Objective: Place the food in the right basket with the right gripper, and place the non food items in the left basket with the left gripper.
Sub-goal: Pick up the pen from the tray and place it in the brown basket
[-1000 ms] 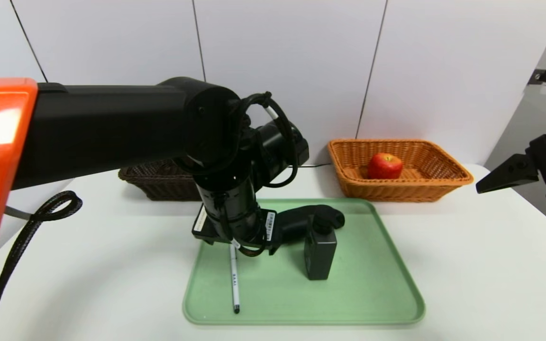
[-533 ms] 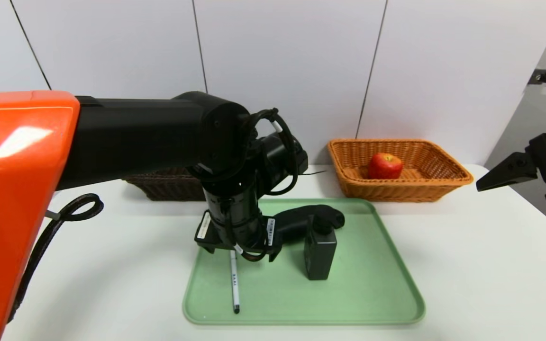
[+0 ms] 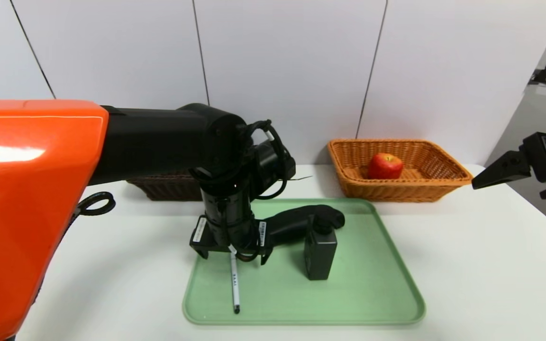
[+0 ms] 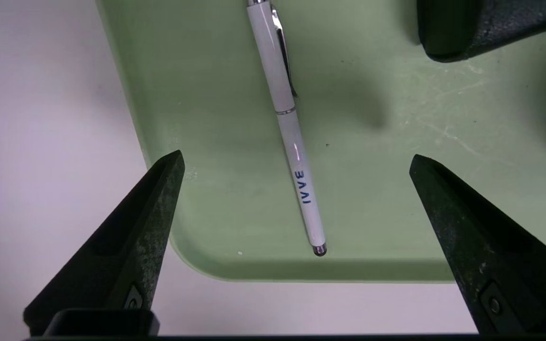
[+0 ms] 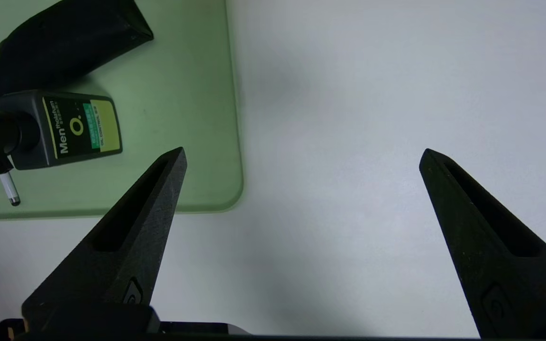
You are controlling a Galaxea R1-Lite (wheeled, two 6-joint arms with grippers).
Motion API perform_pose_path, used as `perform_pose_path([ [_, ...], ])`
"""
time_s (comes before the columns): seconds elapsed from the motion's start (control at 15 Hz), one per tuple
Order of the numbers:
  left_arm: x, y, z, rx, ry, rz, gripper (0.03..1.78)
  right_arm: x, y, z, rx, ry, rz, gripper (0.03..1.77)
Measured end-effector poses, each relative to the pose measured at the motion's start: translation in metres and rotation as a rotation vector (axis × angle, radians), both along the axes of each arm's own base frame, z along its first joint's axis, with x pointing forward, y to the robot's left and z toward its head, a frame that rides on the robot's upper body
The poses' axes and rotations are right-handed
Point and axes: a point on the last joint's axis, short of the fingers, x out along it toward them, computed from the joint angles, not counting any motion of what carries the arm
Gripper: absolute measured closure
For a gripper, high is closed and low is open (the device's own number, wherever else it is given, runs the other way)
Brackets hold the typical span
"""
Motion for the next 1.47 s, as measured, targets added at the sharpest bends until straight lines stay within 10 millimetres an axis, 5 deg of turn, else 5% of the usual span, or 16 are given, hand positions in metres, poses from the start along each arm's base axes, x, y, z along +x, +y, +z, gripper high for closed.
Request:
perform_pose_path([
  [1.47,0.007,0.002,-0.015,-0.069,0.116,0.055,0.12,0.007,0.001,-0.004,-0.010,0.017,0.006,0.11],
])
